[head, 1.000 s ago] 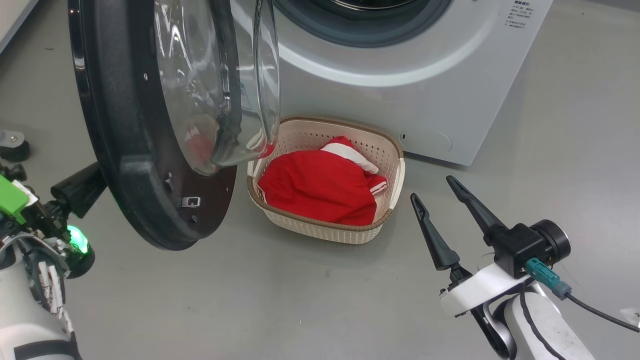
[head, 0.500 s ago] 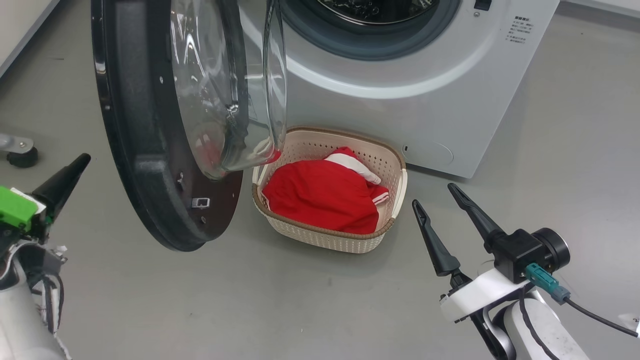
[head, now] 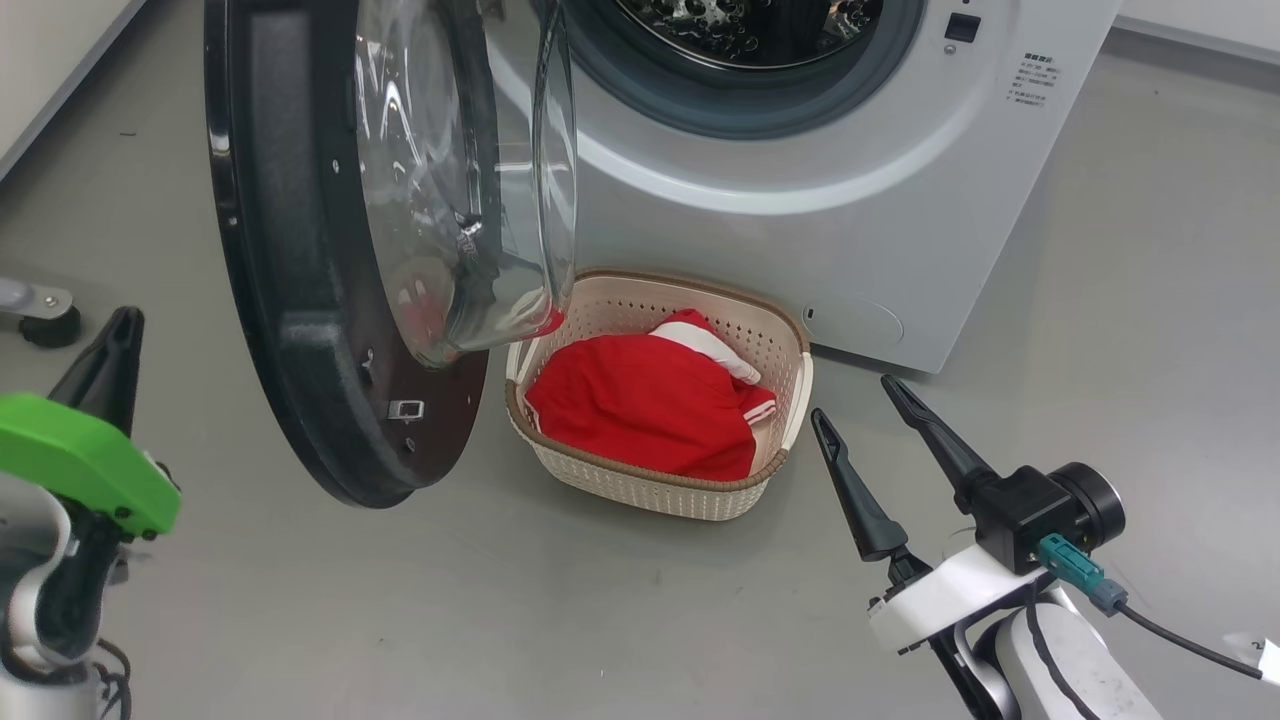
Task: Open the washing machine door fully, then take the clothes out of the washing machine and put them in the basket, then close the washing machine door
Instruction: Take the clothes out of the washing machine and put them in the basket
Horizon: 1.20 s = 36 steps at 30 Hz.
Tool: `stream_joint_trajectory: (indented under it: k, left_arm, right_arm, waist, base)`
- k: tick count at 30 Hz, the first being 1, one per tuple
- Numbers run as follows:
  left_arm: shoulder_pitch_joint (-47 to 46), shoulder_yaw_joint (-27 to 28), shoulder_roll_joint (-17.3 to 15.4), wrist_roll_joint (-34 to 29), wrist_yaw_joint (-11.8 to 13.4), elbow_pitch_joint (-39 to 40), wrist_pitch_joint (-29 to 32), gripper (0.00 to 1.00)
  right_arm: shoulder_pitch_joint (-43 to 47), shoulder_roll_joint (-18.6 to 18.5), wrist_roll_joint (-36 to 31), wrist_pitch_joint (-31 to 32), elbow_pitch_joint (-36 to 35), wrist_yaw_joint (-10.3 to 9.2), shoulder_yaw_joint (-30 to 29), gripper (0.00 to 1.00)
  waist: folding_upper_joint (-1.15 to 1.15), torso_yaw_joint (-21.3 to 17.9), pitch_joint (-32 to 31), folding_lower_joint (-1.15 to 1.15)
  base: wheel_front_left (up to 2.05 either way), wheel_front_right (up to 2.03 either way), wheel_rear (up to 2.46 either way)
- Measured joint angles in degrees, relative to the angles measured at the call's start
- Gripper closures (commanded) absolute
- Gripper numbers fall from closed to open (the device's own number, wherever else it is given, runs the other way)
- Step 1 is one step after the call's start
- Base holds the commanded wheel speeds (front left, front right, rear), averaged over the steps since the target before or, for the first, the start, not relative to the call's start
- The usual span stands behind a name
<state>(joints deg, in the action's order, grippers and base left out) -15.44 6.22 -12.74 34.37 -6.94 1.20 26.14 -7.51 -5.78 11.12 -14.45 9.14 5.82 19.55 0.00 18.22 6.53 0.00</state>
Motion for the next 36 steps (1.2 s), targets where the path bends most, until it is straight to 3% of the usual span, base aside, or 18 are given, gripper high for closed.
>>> stream_joint_trajectory:
  k: [10,17,18,19,20,22,36]
  left_arm:
    - [8.75,-1.70,1.26,-5.93,-0.03,-1.99,-16.94,1.00]
    - [11.72,-1.82,1.56,-9.24,-0.20,-4.54,-24.81,1.00]
    - [12.00,-1.99,1.72,-9.23,-0.20,-4.64,-25.71,0.93]
    - [12.22,-2.22,1.94,-9.25,-0.20,-4.81,-26.58,0.61]
    - [12.39,-2.52,2.07,-9.25,-0.21,-5.14,-27.07,0.54]
    - [12.84,-2.80,2.11,-9.51,-0.25,-5.75,-28.43,0.00]
    - [13.11,-2.77,3.10,-11.82,-0.26,-9.24,-36.55,0.00]
  right_arm:
    - [0.65,0.24,0.33,0.00,0.03,0.00,0.04,0.00]
    - [0.71,0.29,0.38,0.00,-0.04,0.00,0.05,0.00]
    - [0.71,0.33,0.38,0.00,-0.08,0.00,0.05,0.00]
    - [0.72,0.35,0.38,0.00,-0.09,0.00,0.05,0.00]
    - [0.73,0.36,0.38,0.00,-0.09,0.00,0.04,0.00]
    - [0.75,0.37,0.38,0.00,-0.22,0.00,0.05,0.00]
    - [0.92,0.46,0.40,0.00,-0.44,-0.01,-0.33,0.00]
  waist:
    - [0.00,-0.22,-0.75,0.00]
    - [0.00,-0.19,-1.11,0.00]
    - [0.00,-0.19,-1.11,0.00]
    - [0.00,-0.19,-1.11,0.00]
    - [0.00,-0.20,-1.09,0.00]
    - [0.00,-0.22,-0.96,0.00]
    - [0.00,-0.55,-0.84,0.00]
  base:
    - [0.00,0.00,0.00]
    - [0.00,0.00,0.00]
    - [0.00,0.00,0.00]
    - [0.00,0.00,0.00]
    - [0.00,0.00,0.00]
    - [0.00,0.00,0.00]
    - [0.00,0.00,0.00]
